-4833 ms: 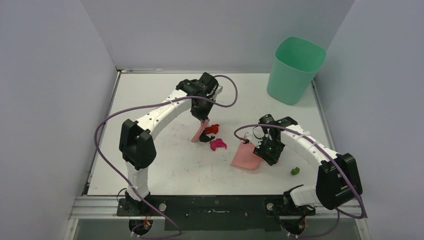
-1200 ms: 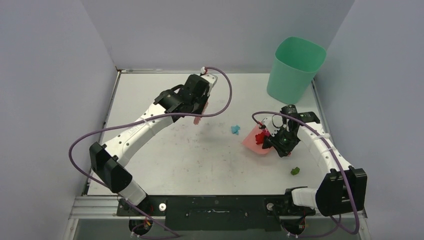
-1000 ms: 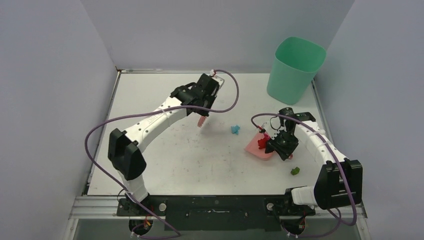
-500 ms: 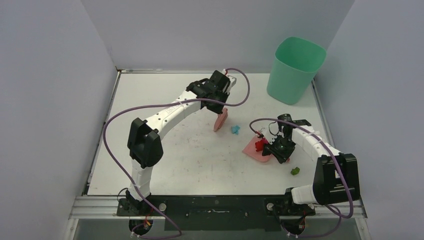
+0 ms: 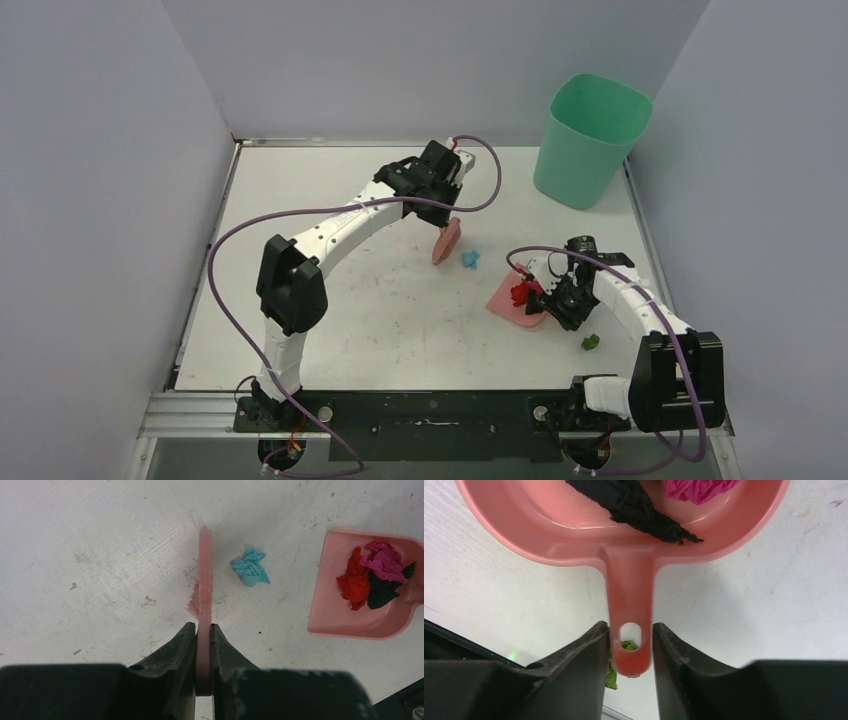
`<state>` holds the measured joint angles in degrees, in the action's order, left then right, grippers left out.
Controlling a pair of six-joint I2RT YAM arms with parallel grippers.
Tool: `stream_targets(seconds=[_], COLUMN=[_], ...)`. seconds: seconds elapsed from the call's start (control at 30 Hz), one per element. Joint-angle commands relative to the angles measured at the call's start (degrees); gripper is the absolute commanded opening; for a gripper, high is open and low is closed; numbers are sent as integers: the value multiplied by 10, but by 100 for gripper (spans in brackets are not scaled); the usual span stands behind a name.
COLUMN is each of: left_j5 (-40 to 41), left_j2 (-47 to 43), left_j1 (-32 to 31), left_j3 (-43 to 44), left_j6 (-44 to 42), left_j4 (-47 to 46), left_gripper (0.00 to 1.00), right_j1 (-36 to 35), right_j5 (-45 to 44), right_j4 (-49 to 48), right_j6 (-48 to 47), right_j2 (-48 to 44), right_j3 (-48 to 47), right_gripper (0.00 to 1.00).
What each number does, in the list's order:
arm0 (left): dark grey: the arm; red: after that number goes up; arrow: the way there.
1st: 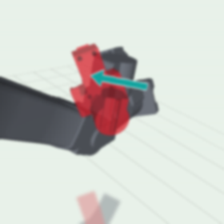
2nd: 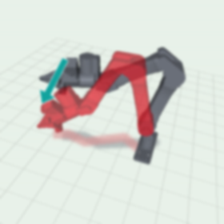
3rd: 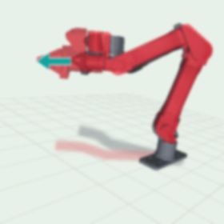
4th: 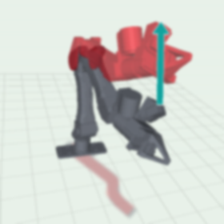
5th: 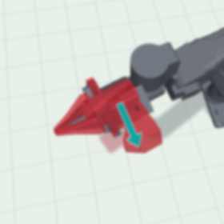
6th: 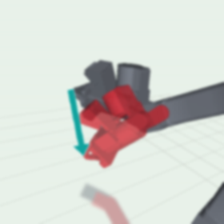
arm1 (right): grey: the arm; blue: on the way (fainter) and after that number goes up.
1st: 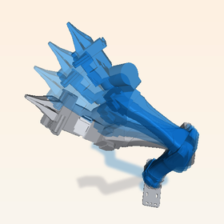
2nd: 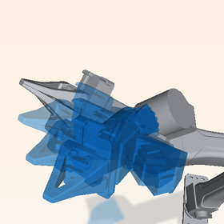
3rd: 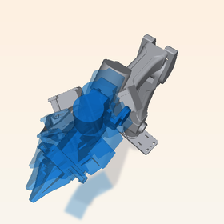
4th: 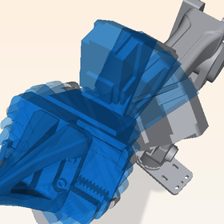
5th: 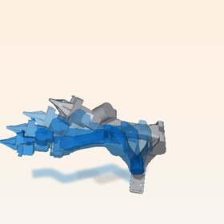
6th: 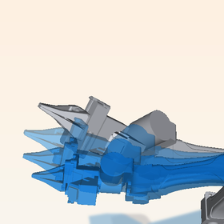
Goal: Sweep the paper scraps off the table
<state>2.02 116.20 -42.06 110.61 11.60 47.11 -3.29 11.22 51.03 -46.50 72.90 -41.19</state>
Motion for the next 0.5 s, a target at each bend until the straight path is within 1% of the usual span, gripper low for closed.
stream_targets(seconds=[0.0,0.07,0.13,0.23,0.43,0.47], left_j5=[-20,-20,-20,-20,-20,-35], left_j2=[15,16,20,26,45,51], left_j1=[-2,-2,-2,-2,-2,-2], left_j3=[23,23,28,42,89,98], left_j6=[6,6,5,3,1,1], left_j4=[-16,-15,-10,4,40,47], left_gripper=[0,0,0,0,0,0], right_j1=[7,7,7,7,5,3], right_j5=[1,0,0,-4,-22,-23], right_j4=[5,19,32,56,122,125], right_j6=[-2,-3,-6,-5,-5,-6], right_j2=[-9,-5,-3,7,32,34], right_j3=[-16,-27,-36,-57,-107,-110], right_gripper=[29,21,15,12,10,10])
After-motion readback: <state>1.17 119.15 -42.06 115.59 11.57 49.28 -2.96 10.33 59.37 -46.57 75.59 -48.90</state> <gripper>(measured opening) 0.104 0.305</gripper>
